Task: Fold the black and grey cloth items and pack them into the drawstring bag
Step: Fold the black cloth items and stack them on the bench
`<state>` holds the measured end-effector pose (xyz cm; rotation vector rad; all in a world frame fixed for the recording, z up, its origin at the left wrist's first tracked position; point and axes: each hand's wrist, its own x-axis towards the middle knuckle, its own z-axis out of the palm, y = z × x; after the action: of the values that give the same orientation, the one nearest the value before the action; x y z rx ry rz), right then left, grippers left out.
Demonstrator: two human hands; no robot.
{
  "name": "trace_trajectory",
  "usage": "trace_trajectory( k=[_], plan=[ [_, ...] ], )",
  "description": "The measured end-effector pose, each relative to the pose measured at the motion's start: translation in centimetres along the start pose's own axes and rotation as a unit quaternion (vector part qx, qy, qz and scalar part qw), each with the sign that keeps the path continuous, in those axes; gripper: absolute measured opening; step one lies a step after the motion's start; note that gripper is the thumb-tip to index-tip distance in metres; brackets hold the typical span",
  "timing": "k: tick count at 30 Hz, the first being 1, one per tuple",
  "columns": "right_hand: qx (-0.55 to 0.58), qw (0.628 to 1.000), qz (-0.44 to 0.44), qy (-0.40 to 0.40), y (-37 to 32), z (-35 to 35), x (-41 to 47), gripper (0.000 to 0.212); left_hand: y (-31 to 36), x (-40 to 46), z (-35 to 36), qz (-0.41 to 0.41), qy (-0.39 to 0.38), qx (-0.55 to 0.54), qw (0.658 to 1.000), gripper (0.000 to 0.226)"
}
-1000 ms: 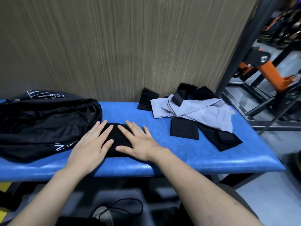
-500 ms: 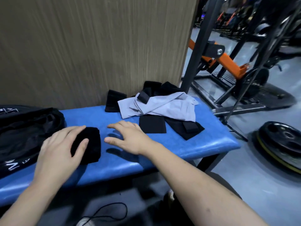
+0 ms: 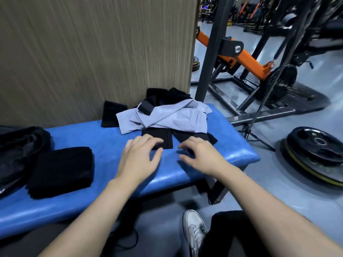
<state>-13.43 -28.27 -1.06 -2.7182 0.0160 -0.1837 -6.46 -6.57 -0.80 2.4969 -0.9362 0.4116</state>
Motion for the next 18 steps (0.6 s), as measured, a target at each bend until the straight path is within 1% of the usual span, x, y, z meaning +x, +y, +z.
trace_trajectory(
  k=[3, 8, 13, 15, 18],
  plan=[
    [-0.050, 0.999, 0.017, 0.000, 2.4, -0.6, -1.0, 0.035, 2.3, 1.3, 2.3, 0.010, -0.016, -0.013, 1.000, 0.035],
    [-0.094, 0.994, 0.040, 0.025, 4.0, -0.2, -1.0, 0.042, 3.7, 2.6, 5.2, 0.009, -0.045, -0.030, 0.998, 0.032],
    [-0.147, 0.986, 0.049, 0.061, 4.5, -0.3, -0.3, 0.028, 4.0, 3.5, 6.6, -0.003, -0.067, -0.032, 0.997, 0.040],
    [-0.134, 0.987, 0.058, 0.067, 4.3, -0.6, -0.4, 0.019, 4.1, 3.6, 6.8, -0.004, -0.071, -0.027, 0.997, 0.044],
    [-0.061, 0.992, 0.083, 0.078, 3.4, -1.5, -0.9, 0.010, 4.3, 3.7, 6.8, -0.010, -0.086, -0.012, 0.996, 0.054]
  ],
)
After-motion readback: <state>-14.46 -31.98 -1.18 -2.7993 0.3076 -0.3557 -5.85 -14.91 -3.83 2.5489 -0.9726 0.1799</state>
